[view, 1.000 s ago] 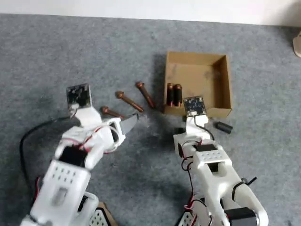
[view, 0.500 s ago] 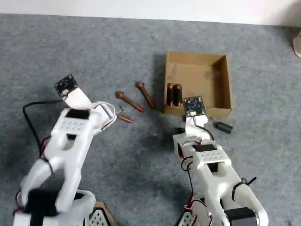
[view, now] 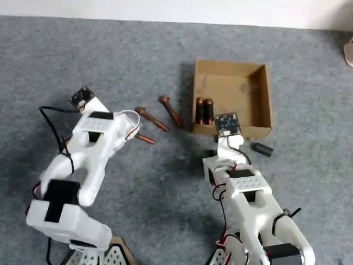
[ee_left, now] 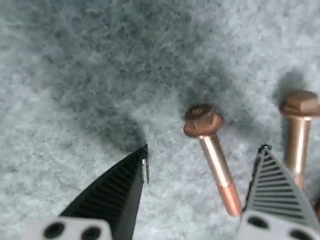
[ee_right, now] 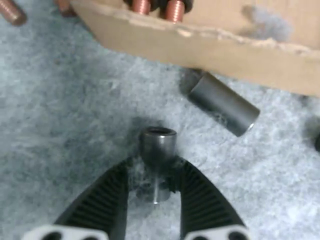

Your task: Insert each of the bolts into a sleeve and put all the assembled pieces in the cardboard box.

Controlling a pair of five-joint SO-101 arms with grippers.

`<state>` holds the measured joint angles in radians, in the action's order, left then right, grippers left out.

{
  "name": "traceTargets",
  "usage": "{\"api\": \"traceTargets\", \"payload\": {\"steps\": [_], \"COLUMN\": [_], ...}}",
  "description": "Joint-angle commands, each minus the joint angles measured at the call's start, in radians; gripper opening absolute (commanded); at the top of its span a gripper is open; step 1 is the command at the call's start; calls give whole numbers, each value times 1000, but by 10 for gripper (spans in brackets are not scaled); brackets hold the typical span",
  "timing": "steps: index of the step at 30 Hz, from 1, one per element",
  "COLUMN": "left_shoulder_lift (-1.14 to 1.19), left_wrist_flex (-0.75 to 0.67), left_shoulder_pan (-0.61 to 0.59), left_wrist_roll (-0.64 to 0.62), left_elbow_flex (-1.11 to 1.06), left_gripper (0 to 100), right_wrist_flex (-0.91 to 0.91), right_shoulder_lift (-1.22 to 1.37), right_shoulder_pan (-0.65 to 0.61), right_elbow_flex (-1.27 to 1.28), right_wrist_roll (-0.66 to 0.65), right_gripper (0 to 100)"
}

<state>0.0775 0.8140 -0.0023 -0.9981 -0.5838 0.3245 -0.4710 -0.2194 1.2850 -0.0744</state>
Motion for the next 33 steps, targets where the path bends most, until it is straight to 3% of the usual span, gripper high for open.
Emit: {"api": "traceTargets", "payload": {"steps": [1, 9, 15, 18, 23, 33], "left_shoulder_lift": [21, 81, 79, 76, 73, 31], "left_wrist_flex": [5, 6, 6, 6, 6, 61], "left_shoulder_pan": [-15, -30, -30, -31, -28, 22], "left_wrist_roll": [-11, -11, -9, -8, 8, 384], "left_elbow_flex": [64, 94, 94, 94, 94, 186], "left_gripper": [309, 291, 7, 42, 7, 5], "right_wrist_flex": [-12, -12, -12, -12, -12, -12], "right_shoulder_lift": [-18, -19, -21, -21, -24, -28], "right_shoulder_pan": [-19, -19, -19, -19, -19, -15], "right_elbow_flex": [1, 1, 1, 1, 1, -2], "right_wrist_roll": [3, 3, 3, 3, 3, 2], "right_gripper": [5, 5, 5, 5, 5, 5]}}
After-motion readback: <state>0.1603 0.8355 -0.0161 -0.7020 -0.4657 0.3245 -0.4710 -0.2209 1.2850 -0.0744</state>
